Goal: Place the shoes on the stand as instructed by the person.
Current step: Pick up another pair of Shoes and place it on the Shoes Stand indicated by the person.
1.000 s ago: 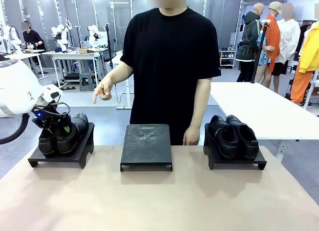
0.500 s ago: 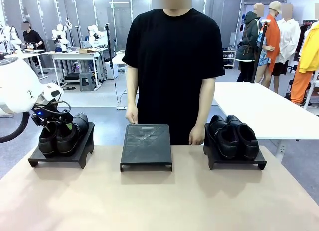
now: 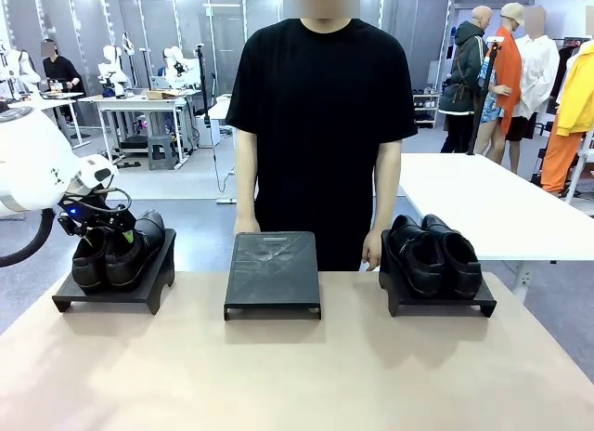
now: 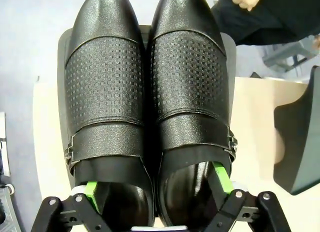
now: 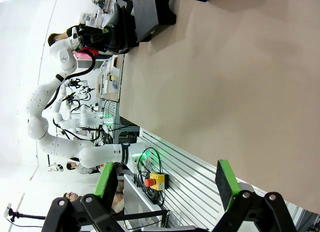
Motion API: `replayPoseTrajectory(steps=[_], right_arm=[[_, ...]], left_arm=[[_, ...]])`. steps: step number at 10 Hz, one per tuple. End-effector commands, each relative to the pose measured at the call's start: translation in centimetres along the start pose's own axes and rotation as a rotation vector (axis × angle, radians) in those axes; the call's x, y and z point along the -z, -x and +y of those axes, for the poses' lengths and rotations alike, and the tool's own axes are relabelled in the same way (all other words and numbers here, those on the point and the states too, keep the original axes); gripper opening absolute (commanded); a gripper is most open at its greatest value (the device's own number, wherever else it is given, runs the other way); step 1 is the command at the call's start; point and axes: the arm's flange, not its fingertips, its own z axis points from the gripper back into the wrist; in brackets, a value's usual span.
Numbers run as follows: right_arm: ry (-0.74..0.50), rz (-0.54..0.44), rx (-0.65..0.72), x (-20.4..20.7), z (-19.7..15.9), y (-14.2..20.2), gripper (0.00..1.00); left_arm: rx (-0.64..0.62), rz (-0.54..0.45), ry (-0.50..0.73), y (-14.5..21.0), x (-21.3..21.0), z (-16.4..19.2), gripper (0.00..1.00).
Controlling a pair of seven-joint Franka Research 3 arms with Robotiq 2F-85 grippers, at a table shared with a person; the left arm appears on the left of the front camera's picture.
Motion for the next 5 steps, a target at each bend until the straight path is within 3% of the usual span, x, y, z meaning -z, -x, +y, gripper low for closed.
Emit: replayPoseTrajectory(steps=[1, 5], right_arm=[[-0.015, -0.011, -0.010, -0.08, 0.23, -0.04, 1.00], [-0.015, -0.011, -0.010, -0.08, 0.23, -0.04, 1.00]], left_arm=[[-0.002, -0.002, -0.003, -0.04, 0.17, 0.25, 1.00], [-0.002, -0.002, -0.003, -0.04, 0.17, 0.25, 1.00]])
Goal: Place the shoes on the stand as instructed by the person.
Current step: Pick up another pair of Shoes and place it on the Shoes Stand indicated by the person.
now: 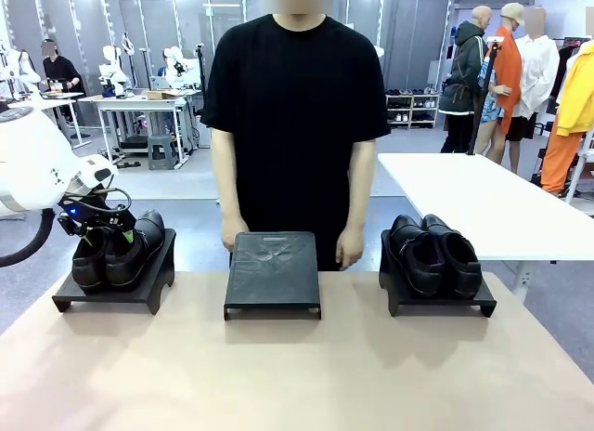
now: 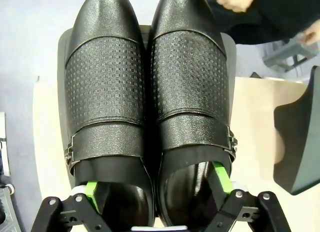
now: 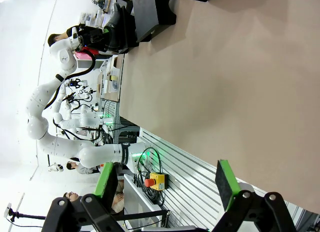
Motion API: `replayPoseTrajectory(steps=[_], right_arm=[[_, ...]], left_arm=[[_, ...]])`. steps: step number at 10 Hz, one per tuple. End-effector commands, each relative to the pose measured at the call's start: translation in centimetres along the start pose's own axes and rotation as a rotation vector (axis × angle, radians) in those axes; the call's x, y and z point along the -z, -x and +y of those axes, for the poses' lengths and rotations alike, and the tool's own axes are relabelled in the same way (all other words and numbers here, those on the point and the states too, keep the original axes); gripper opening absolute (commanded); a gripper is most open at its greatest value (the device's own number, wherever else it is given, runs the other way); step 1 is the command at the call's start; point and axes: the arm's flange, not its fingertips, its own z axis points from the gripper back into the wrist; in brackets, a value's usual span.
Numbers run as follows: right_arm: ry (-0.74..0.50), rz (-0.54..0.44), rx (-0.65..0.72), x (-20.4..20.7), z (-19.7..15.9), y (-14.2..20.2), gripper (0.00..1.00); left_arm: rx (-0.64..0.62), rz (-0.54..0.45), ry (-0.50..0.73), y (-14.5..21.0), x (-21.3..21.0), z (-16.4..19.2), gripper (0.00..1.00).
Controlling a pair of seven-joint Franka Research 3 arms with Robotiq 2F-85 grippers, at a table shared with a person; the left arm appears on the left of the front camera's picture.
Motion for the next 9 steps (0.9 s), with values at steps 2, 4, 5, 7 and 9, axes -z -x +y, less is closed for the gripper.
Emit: replayPoseTrajectory(steps=[2, 4, 5, 7, 9], right_arm=[[-0.015, -0.011, -0.010, -0.1, 0.2, 0.0, 1.00], [-0.015, -0.011, -0.010, -0.1, 0.2, 0.0, 1.00], [-0.015, -0.011, -0.010, -0.1, 0.2, 0.0, 1.00], [-0.015, -0.011, -0.010, -0.1, 0.2, 0.0, 1.00], [-0.015, -0.011, -0.010, -0.1, 0.2, 0.0, 1.00]], left_arm=[[-0.002, -0.002, -0.003, 0.0, 0.2, 0.3, 1.00], [0.001, 0.012, 0.011, 0.7, -3.7, -0.5, 1.00], [-0.016, 0.065, 0.057, 2.1, -6.4, 0.5, 1.00], [-0.014, 0.171, 0.186, 5.2, -10.3, 3.8, 1.00], [-0.013, 0.268, 0.388, 7.8, -13.7, 7.5, 1.00]])
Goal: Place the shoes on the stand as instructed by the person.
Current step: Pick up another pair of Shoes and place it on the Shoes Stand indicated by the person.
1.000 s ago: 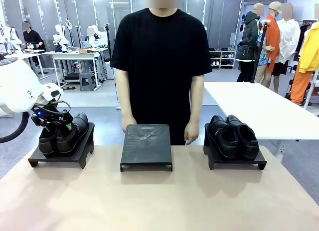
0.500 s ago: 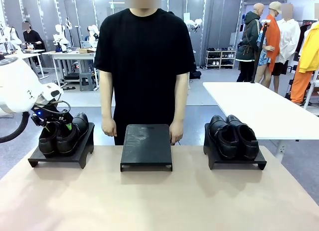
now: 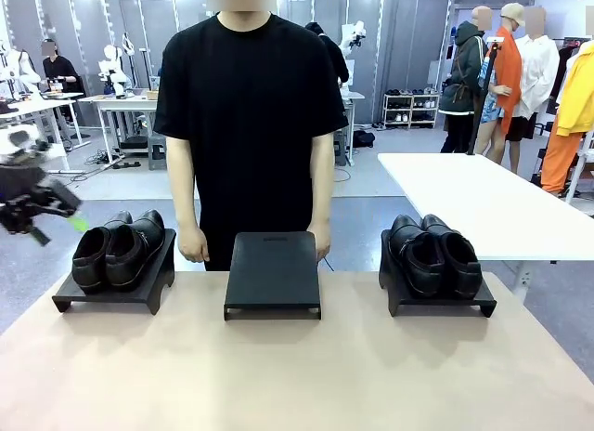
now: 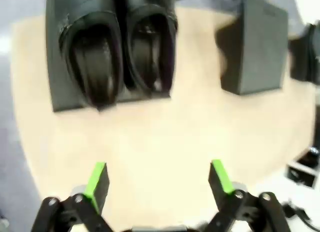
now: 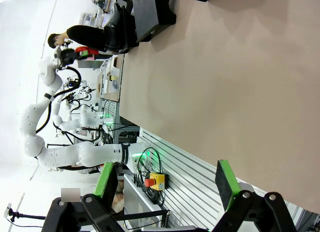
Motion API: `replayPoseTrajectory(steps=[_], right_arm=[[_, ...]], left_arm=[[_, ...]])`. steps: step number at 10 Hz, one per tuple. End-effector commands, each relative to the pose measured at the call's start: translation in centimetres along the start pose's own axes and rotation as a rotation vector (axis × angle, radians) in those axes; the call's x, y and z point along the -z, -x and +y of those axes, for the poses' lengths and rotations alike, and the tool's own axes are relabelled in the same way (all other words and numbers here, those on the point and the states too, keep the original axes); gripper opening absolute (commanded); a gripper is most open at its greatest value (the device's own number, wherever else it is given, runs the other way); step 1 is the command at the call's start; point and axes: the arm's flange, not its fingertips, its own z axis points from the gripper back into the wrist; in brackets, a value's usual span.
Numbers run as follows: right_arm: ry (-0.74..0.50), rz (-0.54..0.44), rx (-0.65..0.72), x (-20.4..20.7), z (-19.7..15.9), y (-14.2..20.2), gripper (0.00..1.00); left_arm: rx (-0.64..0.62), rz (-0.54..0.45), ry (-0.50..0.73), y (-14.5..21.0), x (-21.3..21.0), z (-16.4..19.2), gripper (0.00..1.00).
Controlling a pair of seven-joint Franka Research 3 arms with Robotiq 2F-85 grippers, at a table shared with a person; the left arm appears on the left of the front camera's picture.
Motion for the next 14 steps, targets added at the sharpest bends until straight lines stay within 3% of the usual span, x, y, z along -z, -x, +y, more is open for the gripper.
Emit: replayPoseTrajectory(steps=[1, 3, 6, 8, 11, 12, 13, 14], right_arm=[[-0.015, -0.011, -0.010, -0.1, 0.2, 0.0, 1.00], [-0.015, -0.011, -0.010, -0.1, 0.2, 0.0, 1.00], [-0.015, -0.011, -0.010, -0.1, 0.2, 0.0, 1.00], [-0.015, -0.011, -0.010, -0.1, 0.2, 0.0, 1.00], [-0.015, -0.011, -0.010, -0.1, 0.2, 0.0, 1.00], [-0.015, -0.011, -0.010, -0.1, 0.2, 0.0, 1.00], [-0.015, -0.011, -0.010, -0.1, 0.2, 0.0, 1.00], [-0.015, -0.011, -0.010, -0.1, 0.2, 0.0, 1.00]], left_arm=[[-0.016, 0.100, 0.183, 2.0, -2.8, 4.4, 1.00], [-0.002, 0.109, 0.464, 5.3, -4.8, 9.8, 1.00], [0.024, 0.051, 0.778, 12.2, -2.6, 16.6, 1.00], [0.013, 0.017, 0.832, 14.2, -1.7, 18.6, 1.00], [-0.023, -0.017, 0.825, 14.0, -1.1, 18.9, 1.00], [-0.246, -0.042, 0.729, 11.6, -0.1, 18.4, 1.00], [-0.247, 0.010, 0.714, 10.2, 1.6, 17.9, 1.00], [-0.099, -0.014, 0.785, 13.9, -0.5, 19.5, 1.00]])
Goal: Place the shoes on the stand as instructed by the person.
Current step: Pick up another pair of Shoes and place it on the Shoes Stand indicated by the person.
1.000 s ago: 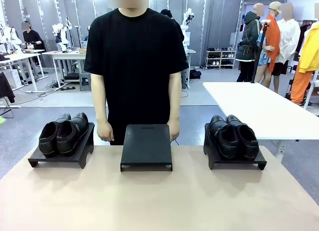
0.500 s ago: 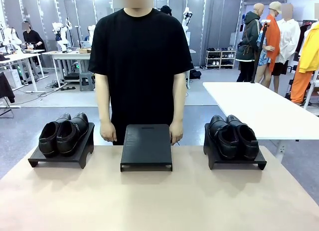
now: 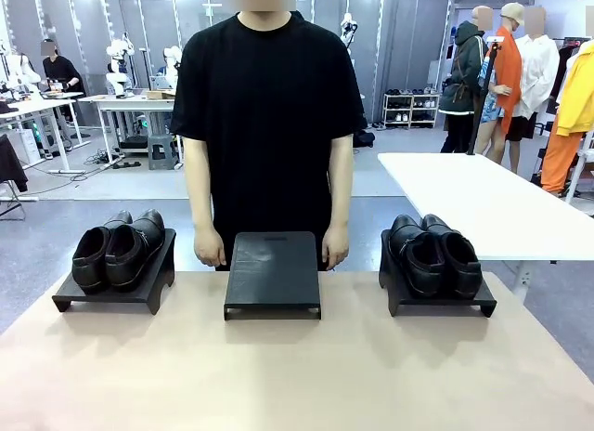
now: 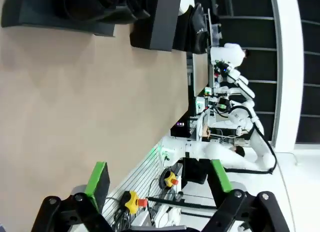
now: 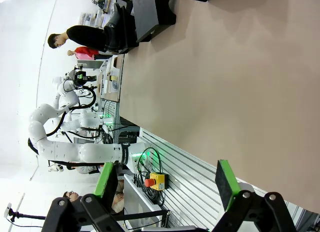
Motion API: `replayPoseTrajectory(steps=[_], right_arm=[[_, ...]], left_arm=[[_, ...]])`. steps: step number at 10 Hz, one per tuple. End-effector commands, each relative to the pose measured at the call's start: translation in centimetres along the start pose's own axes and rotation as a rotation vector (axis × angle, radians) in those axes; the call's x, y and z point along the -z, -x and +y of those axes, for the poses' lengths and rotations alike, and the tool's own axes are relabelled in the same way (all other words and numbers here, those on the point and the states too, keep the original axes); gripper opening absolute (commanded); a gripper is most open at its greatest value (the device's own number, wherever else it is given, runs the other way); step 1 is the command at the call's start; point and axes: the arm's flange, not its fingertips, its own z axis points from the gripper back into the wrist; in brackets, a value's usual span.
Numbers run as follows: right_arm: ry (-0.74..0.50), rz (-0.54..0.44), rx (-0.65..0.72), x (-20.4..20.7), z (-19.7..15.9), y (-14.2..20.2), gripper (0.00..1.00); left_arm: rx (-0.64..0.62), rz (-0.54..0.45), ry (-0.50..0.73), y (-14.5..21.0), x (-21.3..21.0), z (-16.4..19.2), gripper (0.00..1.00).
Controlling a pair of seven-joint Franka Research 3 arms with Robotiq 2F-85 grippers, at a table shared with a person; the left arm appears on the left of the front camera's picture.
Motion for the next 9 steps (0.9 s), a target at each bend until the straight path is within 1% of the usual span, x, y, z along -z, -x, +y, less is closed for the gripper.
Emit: replayPoseTrajectory(steps=[1, 9], right_arm=[[-0.016, -0.011, -0.010, -0.06, 0.23, -0.06, 1.00], [-0.016, -0.011, -0.010, -0.06, 0.23, -0.06, 1.00]], left_arm=[[0.067, 0.025, 0.036, 1.96, -1.48, 0.14, 1.00], [0.067, 0.025, 0.036, 1.96, -1.48, 0.14, 1.00]])
